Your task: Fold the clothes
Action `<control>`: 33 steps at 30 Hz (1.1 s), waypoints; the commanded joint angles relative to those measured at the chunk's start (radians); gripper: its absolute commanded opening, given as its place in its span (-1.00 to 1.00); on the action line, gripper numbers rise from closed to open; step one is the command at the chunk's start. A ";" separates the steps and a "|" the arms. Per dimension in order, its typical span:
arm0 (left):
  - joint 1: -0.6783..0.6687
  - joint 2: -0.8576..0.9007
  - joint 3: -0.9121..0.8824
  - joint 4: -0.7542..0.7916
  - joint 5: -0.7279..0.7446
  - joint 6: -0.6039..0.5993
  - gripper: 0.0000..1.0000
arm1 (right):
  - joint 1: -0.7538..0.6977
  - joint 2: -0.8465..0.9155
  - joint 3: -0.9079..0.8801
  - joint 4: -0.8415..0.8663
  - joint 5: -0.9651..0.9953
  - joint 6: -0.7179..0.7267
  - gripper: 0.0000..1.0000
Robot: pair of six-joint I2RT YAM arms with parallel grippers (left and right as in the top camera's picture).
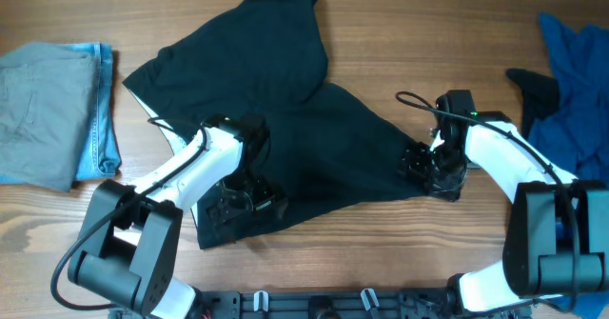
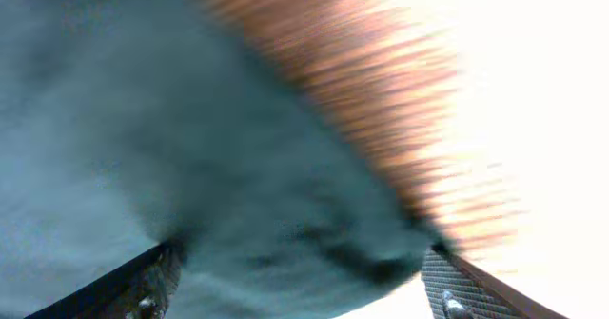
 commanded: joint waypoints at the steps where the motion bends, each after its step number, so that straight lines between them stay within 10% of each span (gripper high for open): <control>1: -0.005 -0.001 -0.006 -0.032 -0.020 -0.021 1.00 | -0.005 0.023 -0.028 -0.037 0.074 -0.019 0.78; 13: -0.005 -0.001 -0.020 -0.040 -0.095 -0.088 1.00 | -0.005 0.007 -0.003 -0.048 -0.057 -0.060 0.95; 16: -0.005 -0.001 -0.064 -0.006 -0.114 -0.127 1.00 | -0.005 0.007 -0.004 -0.006 0.027 0.014 0.60; 21: -0.005 -0.001 -0.122 0.076 -0.114 -0.159 1.00 | -0.005 0.007 -0.004 0.093 0.040 0.042 -0.91; 33: -0.029 -0.001 -0.122 0.148 -0.034 -0.256 1.00 | -0.203 0.007 -0.003 0.172 0.052 0.021 -0.92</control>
